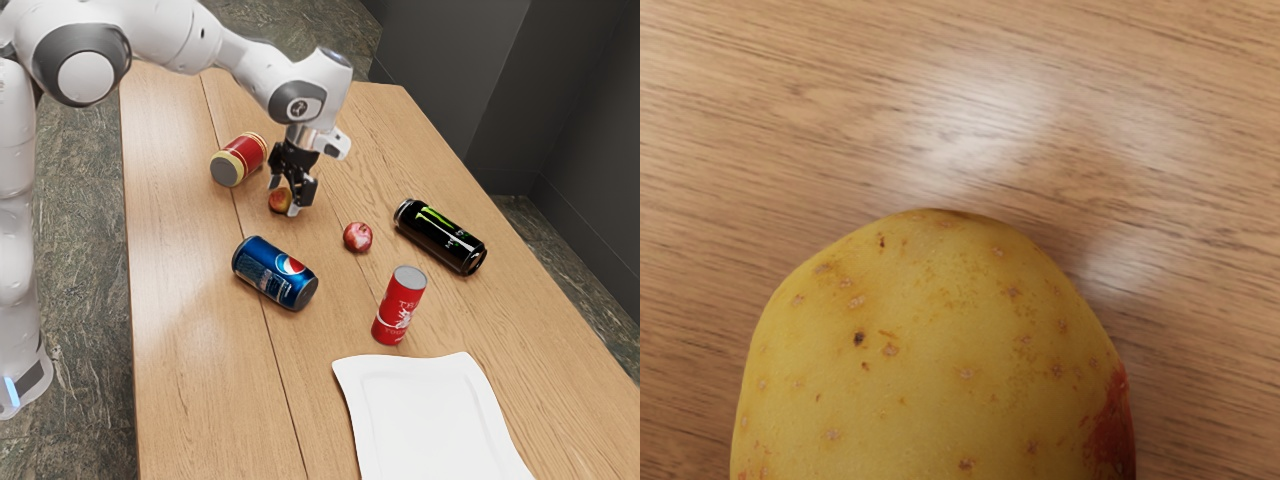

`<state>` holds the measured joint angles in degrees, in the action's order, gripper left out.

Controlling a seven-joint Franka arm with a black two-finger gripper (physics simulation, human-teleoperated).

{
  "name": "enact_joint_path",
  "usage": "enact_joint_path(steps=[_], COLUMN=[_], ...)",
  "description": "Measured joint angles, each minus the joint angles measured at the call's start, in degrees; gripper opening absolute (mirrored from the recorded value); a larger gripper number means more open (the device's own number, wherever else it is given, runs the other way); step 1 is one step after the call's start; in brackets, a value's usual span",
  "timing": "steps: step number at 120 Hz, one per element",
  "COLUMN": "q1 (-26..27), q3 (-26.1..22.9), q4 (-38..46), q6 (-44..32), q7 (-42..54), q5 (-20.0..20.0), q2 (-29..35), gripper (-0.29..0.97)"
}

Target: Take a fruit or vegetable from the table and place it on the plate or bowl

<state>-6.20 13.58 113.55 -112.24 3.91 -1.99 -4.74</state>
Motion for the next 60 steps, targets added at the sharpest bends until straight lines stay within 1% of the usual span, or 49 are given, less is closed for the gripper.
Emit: enact_joint_path(steps=[8,21,29,34,41,55,60], q1=[0.0,0.0,0.0,-0.1,-0.1,-0.5,-1.2], q3=[0.0,0.0,0.0,0.0,-0.1,-1.3,-2.3], q4=[0.1,0.2,0.2,0.2,0.2,-0.2,-1.8], q6=[-0.3,-0.6,-0.7,-0.8,-0.9,0.0,0.9], q7=[0.0,-0.1,-0.2,-0.3,-0.4,-0.6,-0.6], q5=[0.2,0.4,0.4,0.3,0.2,0.1,0.1], q2=[-0.1,-0.1,-0.1,0.0,0.6,5.1,6.2], gripper=[0.66,0.44,0.36,0.34,0.33,0.32,0.31])
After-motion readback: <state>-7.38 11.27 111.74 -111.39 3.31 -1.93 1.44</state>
